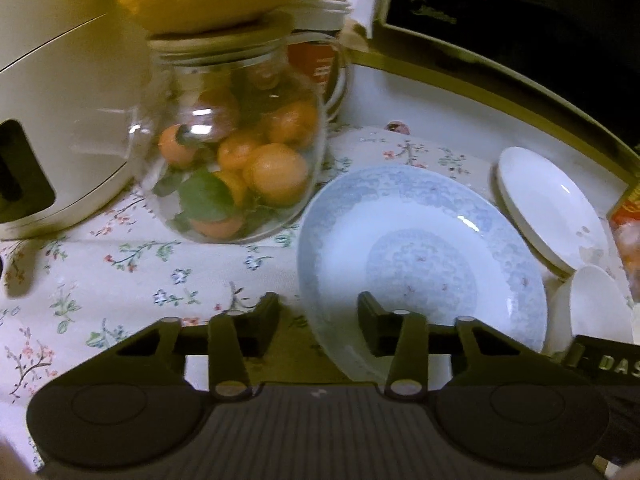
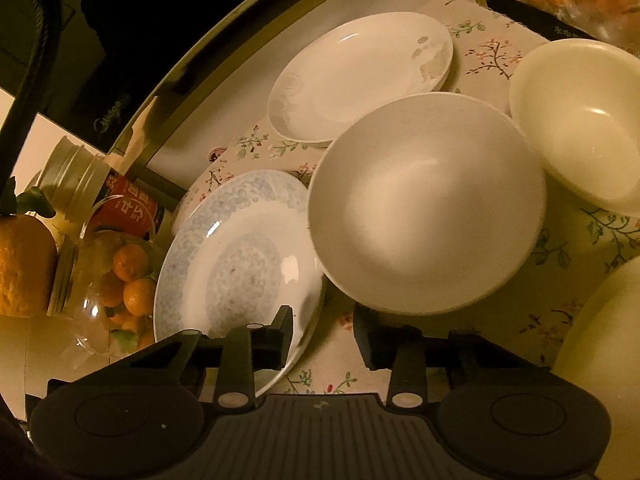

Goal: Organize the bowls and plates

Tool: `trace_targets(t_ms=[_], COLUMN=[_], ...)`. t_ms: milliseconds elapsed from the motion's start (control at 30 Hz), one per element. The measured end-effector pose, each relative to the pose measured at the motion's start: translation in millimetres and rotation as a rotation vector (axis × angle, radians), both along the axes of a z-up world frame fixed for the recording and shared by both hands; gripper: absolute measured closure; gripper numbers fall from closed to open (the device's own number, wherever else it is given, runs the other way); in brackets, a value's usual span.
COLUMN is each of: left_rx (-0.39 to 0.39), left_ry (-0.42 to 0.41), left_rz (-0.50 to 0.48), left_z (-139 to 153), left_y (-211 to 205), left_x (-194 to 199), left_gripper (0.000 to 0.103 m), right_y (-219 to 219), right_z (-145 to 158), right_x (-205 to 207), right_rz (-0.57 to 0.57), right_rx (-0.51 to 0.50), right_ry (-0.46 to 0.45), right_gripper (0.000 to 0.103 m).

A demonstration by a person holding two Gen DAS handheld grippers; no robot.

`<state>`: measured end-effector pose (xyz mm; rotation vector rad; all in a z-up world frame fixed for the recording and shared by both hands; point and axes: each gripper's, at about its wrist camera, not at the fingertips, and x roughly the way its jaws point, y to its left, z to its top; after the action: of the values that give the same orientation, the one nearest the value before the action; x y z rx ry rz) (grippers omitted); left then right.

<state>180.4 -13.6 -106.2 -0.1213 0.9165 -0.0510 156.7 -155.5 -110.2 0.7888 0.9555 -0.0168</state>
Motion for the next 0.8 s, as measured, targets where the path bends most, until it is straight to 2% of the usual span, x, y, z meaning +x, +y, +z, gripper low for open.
trace_targets(t_ms=[167, 333, 400, 500, 567, 733, 800], left_rx=[0.004, 0.000, 0.003, -0.031, -0.052, -0.039, -0.063], left_ry=[-0.014, -0.013, -0.014, -0.010, -0.002, -0.016, -0.014], left_rz=[-0.026, -0.037, -0.045, -0.046, -0.046, -0.082, -0.086], left_z=[0, 0, 0, 1, 2, 11, 16], left_y=[-4, -3, 0, 8, 12, 9, 13], left_x=[0, 2, 3, 5, 5, -1, -3], left_gripper=[0.073, 0.075, 0.081, 0.088, 0.090, 0.092, 0.093], right_y=[5, 8, 7, 7, 9, 9, 6], right_z=[-3, -3, -3, -2, 0, 3, 4], right_x=[6, 9, 9, 9, 10, 4, 3], right_rz=[0.005, -0.004, -0.007, 0.006, 0.013, 0.020, 0.020], right_rx=[0.026, 0.027, 0.024, 0.010, -0.010, -0.030, -0.020], right_ry=[-0.006, -0.003, -0.001, -0.003, -0.004, -0.001, 0.003], right_gripper=[0.084, 0.087, 0.091, 0.091, 0.091, 0.090, 0.090])
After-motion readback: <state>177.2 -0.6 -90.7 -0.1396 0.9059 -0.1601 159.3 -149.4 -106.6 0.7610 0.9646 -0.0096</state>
